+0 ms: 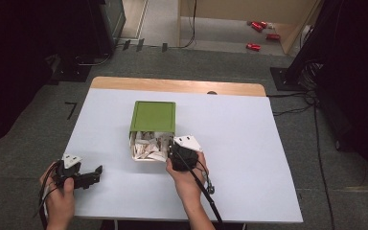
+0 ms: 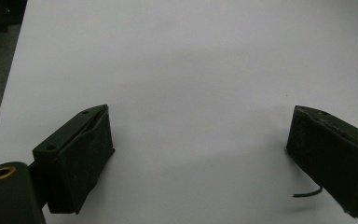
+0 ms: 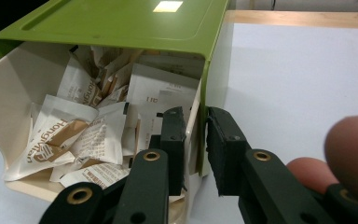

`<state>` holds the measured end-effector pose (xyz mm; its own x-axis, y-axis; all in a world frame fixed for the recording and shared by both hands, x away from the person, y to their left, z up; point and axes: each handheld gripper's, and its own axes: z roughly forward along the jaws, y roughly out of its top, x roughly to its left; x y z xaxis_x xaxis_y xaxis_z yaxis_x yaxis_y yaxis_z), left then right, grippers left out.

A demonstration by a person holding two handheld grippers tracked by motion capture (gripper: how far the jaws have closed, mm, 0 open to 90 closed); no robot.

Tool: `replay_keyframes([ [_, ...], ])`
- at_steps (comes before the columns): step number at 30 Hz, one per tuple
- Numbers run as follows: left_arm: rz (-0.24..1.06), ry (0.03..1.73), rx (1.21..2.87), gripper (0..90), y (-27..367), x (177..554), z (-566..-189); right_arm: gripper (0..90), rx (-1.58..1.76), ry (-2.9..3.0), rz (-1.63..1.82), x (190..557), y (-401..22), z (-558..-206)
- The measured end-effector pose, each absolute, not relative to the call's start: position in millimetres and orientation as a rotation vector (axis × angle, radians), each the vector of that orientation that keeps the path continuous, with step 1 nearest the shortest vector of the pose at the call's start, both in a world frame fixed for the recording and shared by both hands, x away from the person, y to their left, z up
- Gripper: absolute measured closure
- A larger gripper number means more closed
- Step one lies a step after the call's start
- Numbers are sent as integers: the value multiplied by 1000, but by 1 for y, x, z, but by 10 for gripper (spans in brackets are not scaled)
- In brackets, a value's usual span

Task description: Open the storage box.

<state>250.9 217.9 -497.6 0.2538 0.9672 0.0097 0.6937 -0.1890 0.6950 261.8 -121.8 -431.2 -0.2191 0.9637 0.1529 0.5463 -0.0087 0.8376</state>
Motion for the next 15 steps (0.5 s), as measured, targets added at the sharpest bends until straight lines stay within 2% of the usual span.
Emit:
replay_keyframes([
  [13, 619, 1503, 1959, 74, 218, 251, -498, 783, 1558, 1777, 1148, 249, -120, -433],
  [15, 619, 1503, 1959, 74, 218, 251, -498, 829, 1559, 1770, 1167, 246, -121, -431],
])
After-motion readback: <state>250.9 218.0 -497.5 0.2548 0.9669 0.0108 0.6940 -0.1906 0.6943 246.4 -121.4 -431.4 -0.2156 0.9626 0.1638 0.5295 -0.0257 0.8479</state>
